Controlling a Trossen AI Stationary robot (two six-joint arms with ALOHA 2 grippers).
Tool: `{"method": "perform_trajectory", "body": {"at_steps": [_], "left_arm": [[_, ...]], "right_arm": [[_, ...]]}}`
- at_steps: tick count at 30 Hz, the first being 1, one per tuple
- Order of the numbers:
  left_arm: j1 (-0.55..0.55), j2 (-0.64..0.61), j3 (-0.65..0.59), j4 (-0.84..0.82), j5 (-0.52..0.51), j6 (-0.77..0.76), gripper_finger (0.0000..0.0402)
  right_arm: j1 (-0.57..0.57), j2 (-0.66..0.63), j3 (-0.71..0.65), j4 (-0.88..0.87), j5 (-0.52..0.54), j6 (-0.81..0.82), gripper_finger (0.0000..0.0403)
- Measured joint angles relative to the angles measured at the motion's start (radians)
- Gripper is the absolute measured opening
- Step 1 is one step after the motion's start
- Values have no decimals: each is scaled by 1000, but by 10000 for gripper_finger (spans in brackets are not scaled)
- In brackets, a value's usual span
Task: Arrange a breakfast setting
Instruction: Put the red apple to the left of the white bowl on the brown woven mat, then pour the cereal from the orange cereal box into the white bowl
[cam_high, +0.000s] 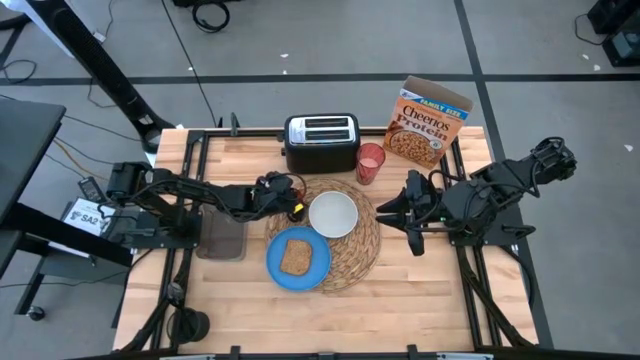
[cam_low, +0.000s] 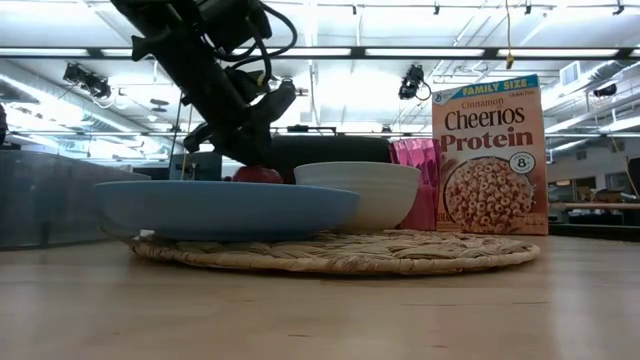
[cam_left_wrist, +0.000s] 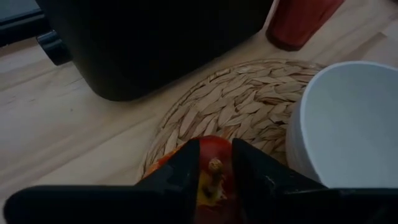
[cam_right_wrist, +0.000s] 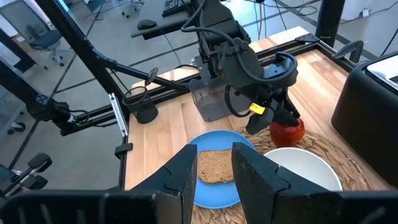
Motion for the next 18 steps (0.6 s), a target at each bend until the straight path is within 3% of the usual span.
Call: {"method": "perform_trajectory", "body": {"at_steps": [18], "left_arm": [[2, -16, 0, 28, 14, -1, 103]], "right_arm": [[-2, 9, 0, 7, 0, 0, 110]]}}
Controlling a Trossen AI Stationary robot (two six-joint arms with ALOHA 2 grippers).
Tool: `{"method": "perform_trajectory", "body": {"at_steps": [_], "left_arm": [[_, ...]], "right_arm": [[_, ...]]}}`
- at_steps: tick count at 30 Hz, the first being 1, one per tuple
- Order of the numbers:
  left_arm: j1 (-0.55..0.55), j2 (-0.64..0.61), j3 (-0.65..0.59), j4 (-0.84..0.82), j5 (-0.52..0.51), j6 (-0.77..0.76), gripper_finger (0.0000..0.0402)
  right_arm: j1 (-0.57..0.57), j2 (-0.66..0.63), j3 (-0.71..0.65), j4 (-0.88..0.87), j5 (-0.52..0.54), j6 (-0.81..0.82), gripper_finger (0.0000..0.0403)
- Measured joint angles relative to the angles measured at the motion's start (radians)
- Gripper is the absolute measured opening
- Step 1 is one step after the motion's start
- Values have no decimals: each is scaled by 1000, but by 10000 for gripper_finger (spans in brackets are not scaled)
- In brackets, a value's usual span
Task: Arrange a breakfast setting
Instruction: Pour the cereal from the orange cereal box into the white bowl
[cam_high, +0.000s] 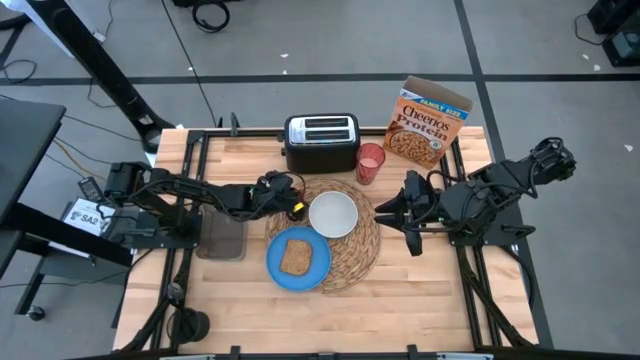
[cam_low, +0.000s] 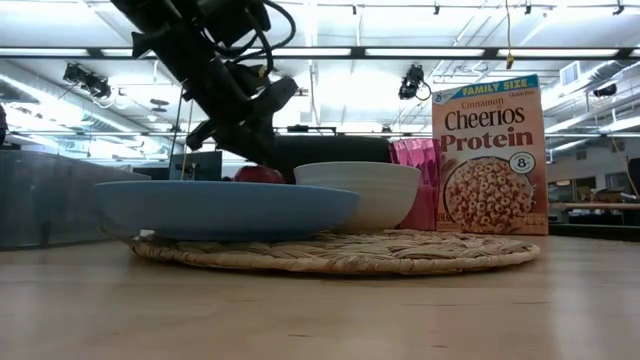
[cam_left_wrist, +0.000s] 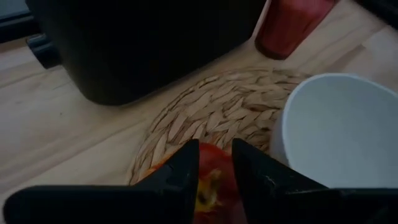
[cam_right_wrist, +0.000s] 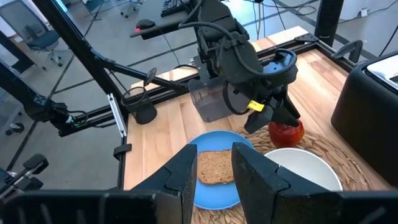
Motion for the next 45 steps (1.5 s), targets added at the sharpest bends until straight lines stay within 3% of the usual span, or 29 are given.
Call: {"method": "perform_trajectory", "body": {"at_steps": [10, 15, 19, 24, 28, 32, 36, 41, 45], "left_arm": [[43, -40, 0, -31, 56, 19, 117], [44, -75, 0, -8, 106, 19, 151], [41, -156, 0, 64, 170, 53, 183], [41, -298, 0, 165, 196, 120, 213], [41, -397, 2, 322, 306, 237, 219], [40, -463, 2, 480, 442, 331, 212], [42, -480, 2, 650, 523, 394, 207], [40, -475, 2, 791, 652, 420, 206], [14, -471, 0, 784, 667, 423, 206]], "right_arm": [[0, 4, 0, 13, 1, 0, 110], [-31, -4, 0, 19, 38, 39, 111], [-125, -51, 39, -9, 42, -36, 134], [-329, -95, 160, -158, 118, -210, 188], [-566, -86, 237, -355, 134, -302, 219], [-837, -72, 246, -496, 3, -360, 222], [-1064, -43, 227, -524, -60, -464, 218], [-1254, 24, 227, -491, -215, -631, 217], [-1370, 94, 227, -526, -340, -723, 214]]}}
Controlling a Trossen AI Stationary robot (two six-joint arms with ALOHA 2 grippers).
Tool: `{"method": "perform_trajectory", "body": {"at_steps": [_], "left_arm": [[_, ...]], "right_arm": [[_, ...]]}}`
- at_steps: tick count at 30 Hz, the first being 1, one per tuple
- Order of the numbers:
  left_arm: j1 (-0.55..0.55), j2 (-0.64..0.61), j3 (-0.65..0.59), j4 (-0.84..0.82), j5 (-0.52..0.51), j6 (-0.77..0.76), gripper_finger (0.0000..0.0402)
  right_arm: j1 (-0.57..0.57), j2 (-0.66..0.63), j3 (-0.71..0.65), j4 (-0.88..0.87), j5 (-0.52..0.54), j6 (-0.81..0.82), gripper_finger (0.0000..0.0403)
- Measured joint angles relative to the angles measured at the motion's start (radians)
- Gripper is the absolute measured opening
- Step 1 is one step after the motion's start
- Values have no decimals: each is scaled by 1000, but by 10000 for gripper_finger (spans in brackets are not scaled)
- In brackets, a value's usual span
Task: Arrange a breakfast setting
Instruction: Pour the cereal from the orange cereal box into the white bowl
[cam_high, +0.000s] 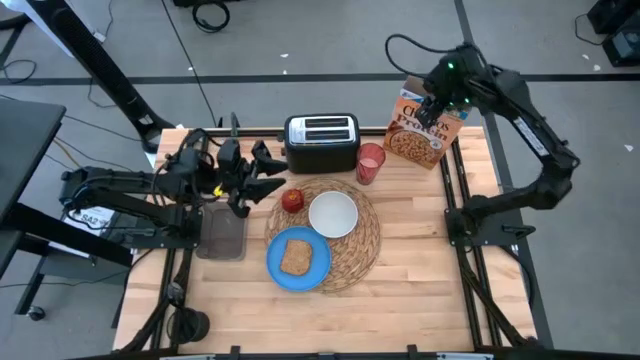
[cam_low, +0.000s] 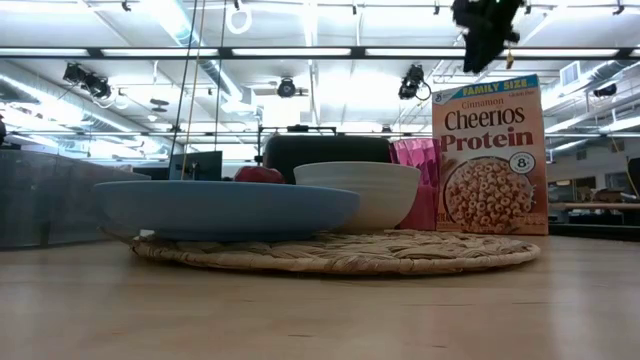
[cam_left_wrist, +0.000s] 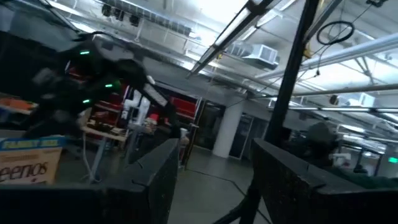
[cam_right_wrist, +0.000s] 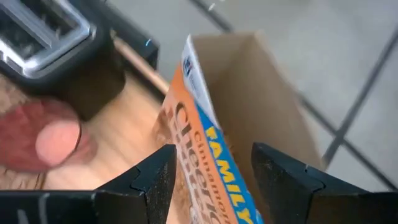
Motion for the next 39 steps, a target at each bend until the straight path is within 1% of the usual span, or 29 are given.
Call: {"method": "perform_trajectory", "body": {"at_steps": [1, 4, 6, 9, 11, 14, 16, 19, 20, 24, 25, 27, 29, 33, 36, 39], "left_arm": [[-8, -1, 0, 3, 1, 1, 206], [-37, -1, 0, -5, 5, 9, 206], [-60, -1, 0, -11, 5, 41, 206], [-81, -1, 0, -28, 3, 76, 206], [-86, -1, 0, -41, -6, 88, 206], [-82, 3, 0, -67, -43, 88, 206], [-76, 11, 0, -73, -70, 88, 206], [-63, 10, 0, -68, -75, 87, 206], [-58, 10, 0, -68, -75, 87, 206], [-37, 10, 0, -76, -76, 92, 206], [-30, 10, 0, -82, -76, 90, 206], [-13, 10, 0, -101, -76, 74, 206], [3, 13, 0, -114, -78, 61, 206], [26, 26, -1, -121, -78, 29, 206], [36, 36, 2, -108, -77, 20, 206], [36, 41, -1, -129, -77, 34, 206]], "right_arm": [[-26, 18, 0, -8, -30, -15, 213], [-88, 73, 0, -6, -67, -42, 206], [-122, 102, 0, -16, -122, -62, 199], [-150, 143, 0, -83, -214, -84, 183], [-157, 170, 0, -132, -226, -96, 167], [-159, 194, -1, -172, -222, -101, 127], [-159, 191, -1, -162, -220, -100, 90], [-159, 179, -1, -169, -203, -86, 23], [-159, 174, -1, -178, -194, -79, 13], [-145, 138, -1, -238, -135, -44, 7], [-134, 129, 6, -268, -108, -20, 6], [-113, 117, 27, -335, -92, 25, 6], [-90, 95, 33, -347, -96, 81, 5], [-40, 41, 36, -345, -158, 219, 3], [8, 18, 35, -334, -158, 327, 2], [54, -15, 35, -343, -158, 419, 2]]}}
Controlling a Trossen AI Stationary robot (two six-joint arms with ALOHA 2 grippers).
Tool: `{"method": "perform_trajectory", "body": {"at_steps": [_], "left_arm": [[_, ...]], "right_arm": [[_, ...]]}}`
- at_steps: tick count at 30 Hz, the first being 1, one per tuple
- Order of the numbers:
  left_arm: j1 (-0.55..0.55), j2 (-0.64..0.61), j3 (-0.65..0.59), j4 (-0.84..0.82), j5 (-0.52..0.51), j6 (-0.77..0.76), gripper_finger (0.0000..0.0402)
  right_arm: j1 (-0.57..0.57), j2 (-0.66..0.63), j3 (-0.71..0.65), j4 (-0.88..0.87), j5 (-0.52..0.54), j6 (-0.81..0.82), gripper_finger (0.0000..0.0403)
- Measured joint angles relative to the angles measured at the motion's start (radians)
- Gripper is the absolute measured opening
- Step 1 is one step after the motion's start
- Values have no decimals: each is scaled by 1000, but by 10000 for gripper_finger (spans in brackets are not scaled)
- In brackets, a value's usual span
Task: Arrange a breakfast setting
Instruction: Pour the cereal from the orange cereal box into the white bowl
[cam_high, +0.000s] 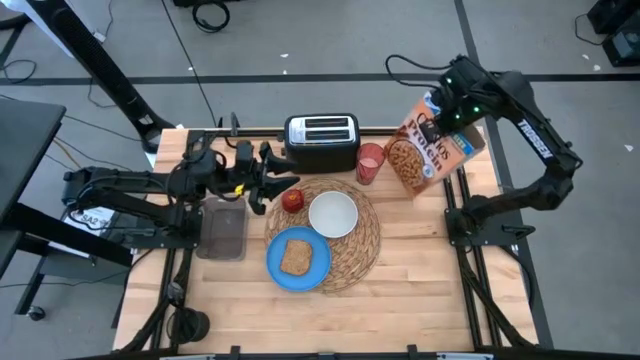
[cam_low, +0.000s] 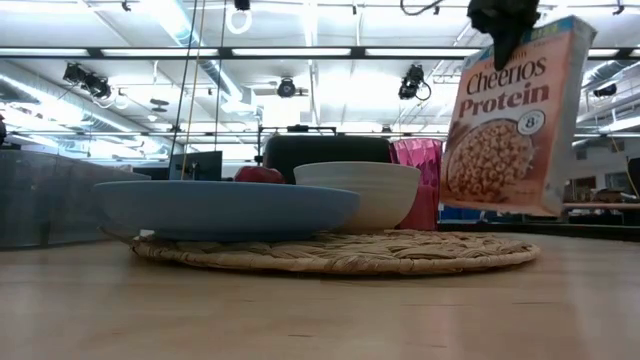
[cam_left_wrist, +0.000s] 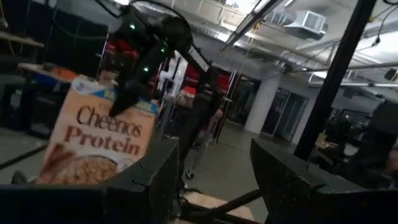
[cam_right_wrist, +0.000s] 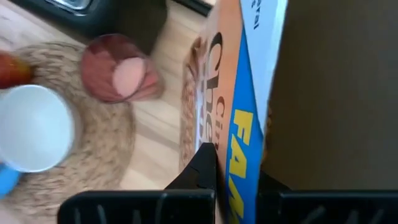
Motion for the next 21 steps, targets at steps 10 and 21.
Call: {"method": "perform_trajectory", "body": {"at_steps": [10, 21], "left_arm": [[-27, -2, 2, -55, 4, 59, 206], [-132, -2, 1, -178, 71, 58, 206]], "right_arm": [[158, -11, 0, 3, -17, 297, 1], [413, -15, -11, 2, -52, 576, 0]]}}
